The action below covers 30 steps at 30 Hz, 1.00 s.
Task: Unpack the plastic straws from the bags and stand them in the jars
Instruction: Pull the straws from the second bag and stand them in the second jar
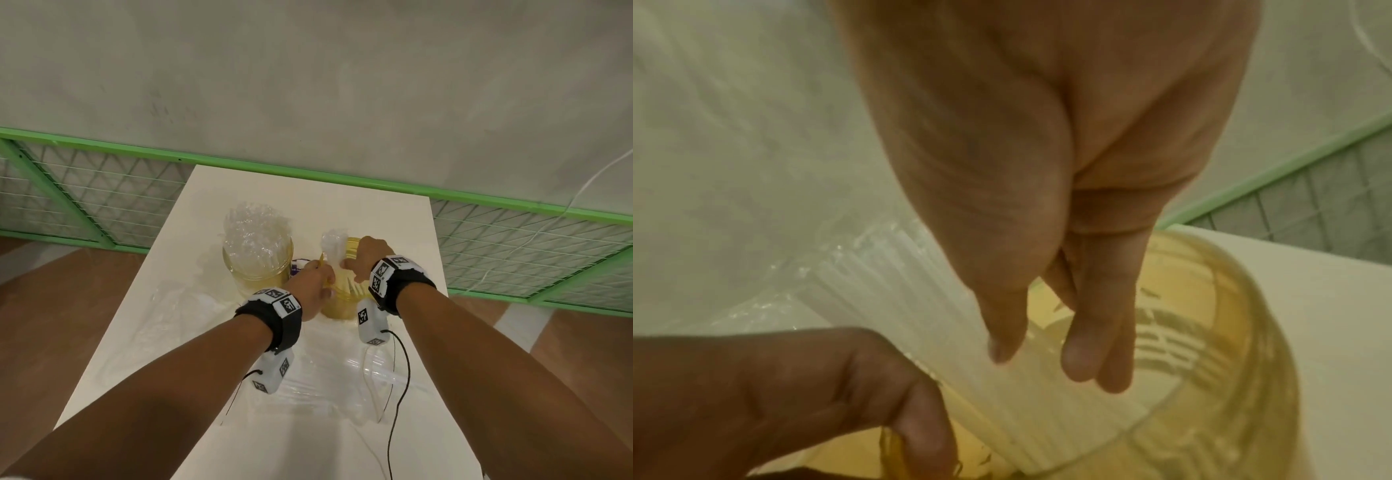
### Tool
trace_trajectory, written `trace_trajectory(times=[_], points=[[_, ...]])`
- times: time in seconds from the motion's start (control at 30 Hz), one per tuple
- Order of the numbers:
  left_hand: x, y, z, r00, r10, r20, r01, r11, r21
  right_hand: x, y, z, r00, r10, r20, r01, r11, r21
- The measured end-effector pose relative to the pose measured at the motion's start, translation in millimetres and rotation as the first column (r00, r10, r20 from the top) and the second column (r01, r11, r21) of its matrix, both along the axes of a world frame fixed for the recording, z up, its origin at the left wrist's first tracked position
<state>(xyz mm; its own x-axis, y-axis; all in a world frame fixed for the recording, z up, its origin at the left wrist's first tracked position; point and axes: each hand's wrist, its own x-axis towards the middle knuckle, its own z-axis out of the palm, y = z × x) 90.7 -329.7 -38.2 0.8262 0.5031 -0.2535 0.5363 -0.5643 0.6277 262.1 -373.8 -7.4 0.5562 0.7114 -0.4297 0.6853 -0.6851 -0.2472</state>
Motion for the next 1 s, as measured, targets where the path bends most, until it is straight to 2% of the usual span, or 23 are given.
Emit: trace_trajectory(times=[0.1,0.17,0.37,0.57,0.7,0.83,0.9,1.0], points=[[-1,0,-3,1.000,0.003,-0.013,-0.004,1.000,-0.027,3,-4,11,0.999,-0.033,0.024,0.032,0.998,0.047],[-3,-1,-3,1.000,0.000,-0.021,-0.001,1.000,-0.019,5,-11,17,0.998,-0.064,-0.021,0.066,0.993,0.101],[-11,-7,0,1.000,0.026,-0.002,-0.026,0.999,0.020,10,-49,30,0.990,-0.128,-0.056,0.140,0.918,0.372],[-26,-19,3,0.994,0.071,0.079,-0.080,0.990,0.119,11,-94,24,0.980,-0.166,-0.114,0.199,0.872,0.448],[-37,-28,-4,0.991,0.082,0.107,-0.096,0.987,0.132,4,-133,-1,0.982,-0.144,-0.121,0.178,0.921,0.346],[-46,-37,-13,0.983,0.105,0.150,-0.133,0.973,0.189,2,-164,-40,0.987,-0.090,-0.132,0.101,0.992,0.081],[-52,-44,-22,0.990,0.124,0.068,-0.136,0.969,0.208,-4,-173,-56,0.990,0.001,-0.144,-0.014,0.996,-0.090],[-59,-56,-41,0.978,0.052,-0.202,-0.002,0.971,0.240,-17,-181,-73,0.977,0.086,-0.194,-0.116,0.982,-0.149]])
